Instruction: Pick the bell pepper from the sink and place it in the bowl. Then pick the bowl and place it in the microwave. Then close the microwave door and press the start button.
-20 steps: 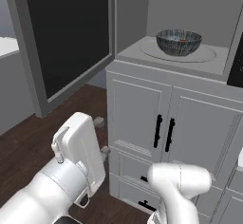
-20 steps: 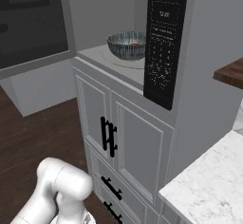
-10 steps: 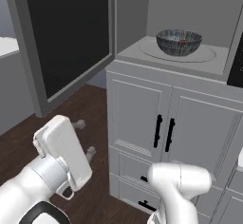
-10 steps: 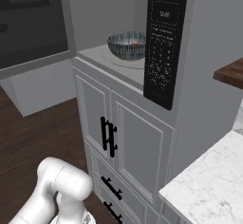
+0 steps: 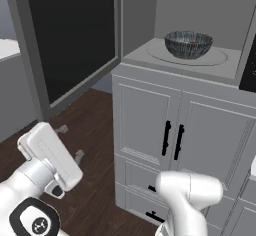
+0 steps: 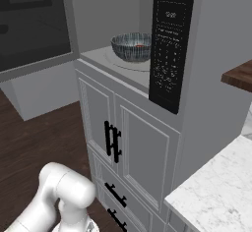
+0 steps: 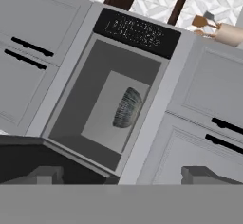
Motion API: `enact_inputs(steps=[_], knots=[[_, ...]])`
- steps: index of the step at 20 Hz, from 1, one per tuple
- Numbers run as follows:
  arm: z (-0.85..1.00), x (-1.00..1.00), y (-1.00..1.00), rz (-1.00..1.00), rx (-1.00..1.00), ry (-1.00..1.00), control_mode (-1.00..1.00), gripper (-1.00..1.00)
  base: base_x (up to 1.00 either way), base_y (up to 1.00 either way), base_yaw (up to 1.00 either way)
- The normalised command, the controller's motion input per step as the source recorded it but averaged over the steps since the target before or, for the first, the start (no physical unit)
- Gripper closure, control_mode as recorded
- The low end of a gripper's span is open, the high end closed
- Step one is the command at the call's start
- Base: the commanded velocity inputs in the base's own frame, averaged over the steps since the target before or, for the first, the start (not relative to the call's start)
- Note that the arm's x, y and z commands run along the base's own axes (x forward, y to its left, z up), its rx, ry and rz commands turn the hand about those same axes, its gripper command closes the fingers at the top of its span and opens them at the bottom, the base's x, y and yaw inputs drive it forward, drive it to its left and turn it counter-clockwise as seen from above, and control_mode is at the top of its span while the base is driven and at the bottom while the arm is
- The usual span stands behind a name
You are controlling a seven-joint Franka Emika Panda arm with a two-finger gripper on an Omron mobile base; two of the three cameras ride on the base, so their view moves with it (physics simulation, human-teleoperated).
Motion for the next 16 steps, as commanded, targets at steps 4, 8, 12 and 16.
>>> enact_inputs(steps=[4, 8, 12, 16], knots=[[-0.51, 0.54, 0.54, 0.00, 0.00, -0.04, -1.00, -1.00, 0.00, 0.00, 0.00], [-0.48, 0.64, 0.60, 0.00, 0.00, -0.04, -1.00, -1.00, 0.00, 0.00, 0.00], [-0.06, 0.77, 0.44, -0.02, 0.00, -0.11, -1.00, -1.00, 0.00, 0.00, 0.00], [0.00, 0.99, 0.46, -0.04, 0.00, -0.06, -1.00, -1.00, 0.00, 0.00, 0.00]])
